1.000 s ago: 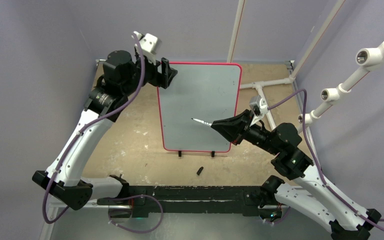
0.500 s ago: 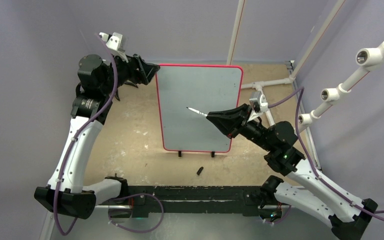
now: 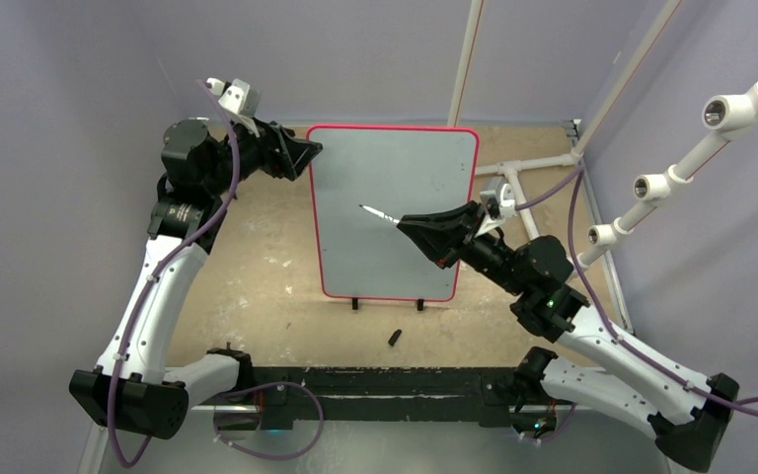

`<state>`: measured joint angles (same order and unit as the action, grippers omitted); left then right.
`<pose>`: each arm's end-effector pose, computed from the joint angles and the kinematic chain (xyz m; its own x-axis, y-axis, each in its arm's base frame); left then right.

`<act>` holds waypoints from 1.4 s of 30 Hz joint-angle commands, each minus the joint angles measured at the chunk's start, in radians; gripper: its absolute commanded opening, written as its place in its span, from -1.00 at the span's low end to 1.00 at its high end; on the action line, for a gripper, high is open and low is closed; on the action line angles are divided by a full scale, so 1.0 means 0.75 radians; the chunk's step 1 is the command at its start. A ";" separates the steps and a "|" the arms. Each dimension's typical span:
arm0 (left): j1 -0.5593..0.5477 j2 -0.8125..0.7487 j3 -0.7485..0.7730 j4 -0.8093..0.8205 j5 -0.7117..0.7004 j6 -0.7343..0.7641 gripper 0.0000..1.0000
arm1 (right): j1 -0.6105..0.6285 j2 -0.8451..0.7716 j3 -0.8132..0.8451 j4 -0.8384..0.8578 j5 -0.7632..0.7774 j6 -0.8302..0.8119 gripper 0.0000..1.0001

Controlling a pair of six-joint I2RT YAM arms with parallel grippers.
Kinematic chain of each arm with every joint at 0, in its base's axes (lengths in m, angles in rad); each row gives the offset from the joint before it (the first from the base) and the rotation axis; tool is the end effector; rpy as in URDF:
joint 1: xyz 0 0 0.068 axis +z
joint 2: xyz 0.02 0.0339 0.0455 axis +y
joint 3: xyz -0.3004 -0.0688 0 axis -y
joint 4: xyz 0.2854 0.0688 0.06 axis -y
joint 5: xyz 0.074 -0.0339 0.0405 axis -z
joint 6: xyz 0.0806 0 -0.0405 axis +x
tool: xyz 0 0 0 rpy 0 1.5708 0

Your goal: Write a sentence on the whiteboard

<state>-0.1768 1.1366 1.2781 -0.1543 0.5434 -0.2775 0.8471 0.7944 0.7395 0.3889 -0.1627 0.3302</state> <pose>0.2985 -0.0957 0.4838 -0.1928 -0.2038 -0.9599 0.6308 0.7235 -0.2803 0.1510 0.1906 0.4224 -0.0673 0.4071 -0.9109 -0.8658 0.4300 0.2561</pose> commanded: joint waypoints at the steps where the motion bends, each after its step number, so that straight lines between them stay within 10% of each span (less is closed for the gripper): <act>1: 0.013 -0.023 -0.063 0.120 0.050 0.004 0.29 | 0.130 0.078 0.105 0.082 0.243 -0.095 -1.00; 42: 0.041 0.009 -0.334 0.371 0.240 -0.044 -0.71 | 0.204 0.696 0.566 0.112 0.711 -0.272 -1.00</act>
<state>-0.1505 1.1431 1.0355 0.0891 0.7052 -0.3077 0.9947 1.3098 1.1164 0.4679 0.3252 0.1486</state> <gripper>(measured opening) 0.217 0.130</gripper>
